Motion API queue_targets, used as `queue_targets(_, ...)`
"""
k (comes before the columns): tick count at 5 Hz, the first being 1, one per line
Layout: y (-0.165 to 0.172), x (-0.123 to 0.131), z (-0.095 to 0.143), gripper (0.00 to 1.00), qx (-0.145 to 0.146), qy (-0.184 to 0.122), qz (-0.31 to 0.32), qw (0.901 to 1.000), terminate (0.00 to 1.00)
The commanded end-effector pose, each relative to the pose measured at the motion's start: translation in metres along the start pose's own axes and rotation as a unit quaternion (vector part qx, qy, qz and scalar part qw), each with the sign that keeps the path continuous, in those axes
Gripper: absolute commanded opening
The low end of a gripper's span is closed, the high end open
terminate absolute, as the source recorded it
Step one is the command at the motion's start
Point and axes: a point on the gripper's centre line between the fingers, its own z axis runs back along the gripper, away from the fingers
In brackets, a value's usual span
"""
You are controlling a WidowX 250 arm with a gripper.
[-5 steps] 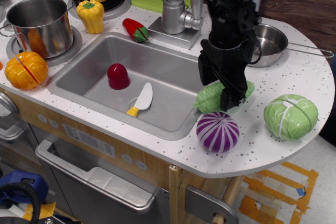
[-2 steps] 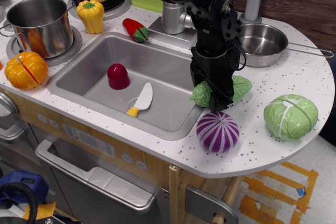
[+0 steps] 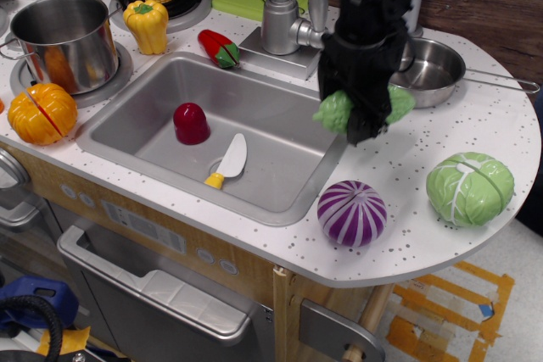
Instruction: Put green squash in pot or pan
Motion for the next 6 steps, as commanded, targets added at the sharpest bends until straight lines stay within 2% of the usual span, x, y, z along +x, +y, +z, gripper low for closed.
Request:
queue_targets(1, 0.028, 0.033, 0.024, 0.00, 0.050, -0.032, -0.008, 0.9982, 0.00)
queue_targets(2, 0.047, 0.053, 0.019, 0.00, 0.073, -0.037, -0.034, 0.9961, 0.00)
queue_targets(3, 0.061, 0.067, 0.006, 0.00, 0.068, -0.054, -0.057, 0.9947, 0.00)
queue_targets(4, 0.067, 0.080, -0.002, 1.00, 0.069, -0.065, -0.073, 0.9928, 0.00)
queue_targets(5, 0.072, 0.084, -0.002, 1.00, 0.091, -0.073, -0.099, 0.9882, 0.00)
queue_targets(6, 0.072, 0.084, -0.002, 1.00, 0.091, -0.073, -0.099, 0.9882, 0.00)
